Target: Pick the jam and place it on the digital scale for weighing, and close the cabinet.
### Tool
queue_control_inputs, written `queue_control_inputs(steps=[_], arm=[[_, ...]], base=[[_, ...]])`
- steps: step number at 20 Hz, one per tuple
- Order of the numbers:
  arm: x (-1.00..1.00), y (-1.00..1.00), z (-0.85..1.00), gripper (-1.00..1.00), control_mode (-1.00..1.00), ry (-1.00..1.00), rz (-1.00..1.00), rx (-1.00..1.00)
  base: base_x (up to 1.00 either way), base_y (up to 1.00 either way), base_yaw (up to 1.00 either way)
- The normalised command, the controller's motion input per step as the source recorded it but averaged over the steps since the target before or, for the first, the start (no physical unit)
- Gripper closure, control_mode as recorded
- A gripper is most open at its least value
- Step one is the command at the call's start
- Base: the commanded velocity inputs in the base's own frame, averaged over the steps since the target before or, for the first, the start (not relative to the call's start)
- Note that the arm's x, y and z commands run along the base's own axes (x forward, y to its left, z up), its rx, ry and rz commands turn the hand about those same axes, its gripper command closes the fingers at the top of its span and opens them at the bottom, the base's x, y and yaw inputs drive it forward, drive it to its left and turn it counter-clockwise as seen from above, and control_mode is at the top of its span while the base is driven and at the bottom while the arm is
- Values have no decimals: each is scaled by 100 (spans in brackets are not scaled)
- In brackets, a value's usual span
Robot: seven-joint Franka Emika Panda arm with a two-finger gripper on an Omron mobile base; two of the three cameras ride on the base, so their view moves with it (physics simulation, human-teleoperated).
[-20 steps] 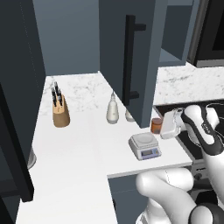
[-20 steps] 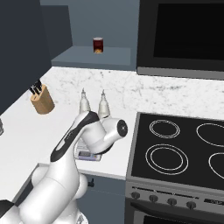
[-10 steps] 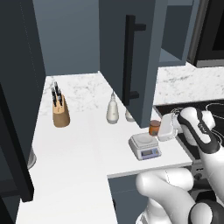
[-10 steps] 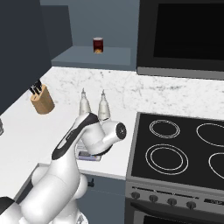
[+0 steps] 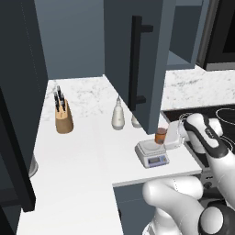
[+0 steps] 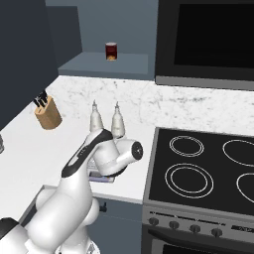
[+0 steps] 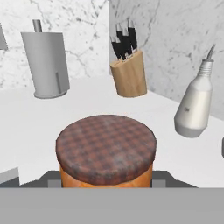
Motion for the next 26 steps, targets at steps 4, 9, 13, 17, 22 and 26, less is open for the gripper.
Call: queue_control_inputs(steps=[4,9,13,17,22,26], arm=[[6,3,-10,100,-100,0,0,0],[7,1,-8,100,-100,0,0,0],[5,0,-4,100,-100,0,0,0],[6,0,-4,100,-100,0,0,0],[8,0,-8,100,-100,0,0,0],[7,2,-10,100,-100,0,0,0]], base=[[0,0,0],[0,0,0],[0,0,0],[0,0,0],[0,0,0],[0,0,0]])
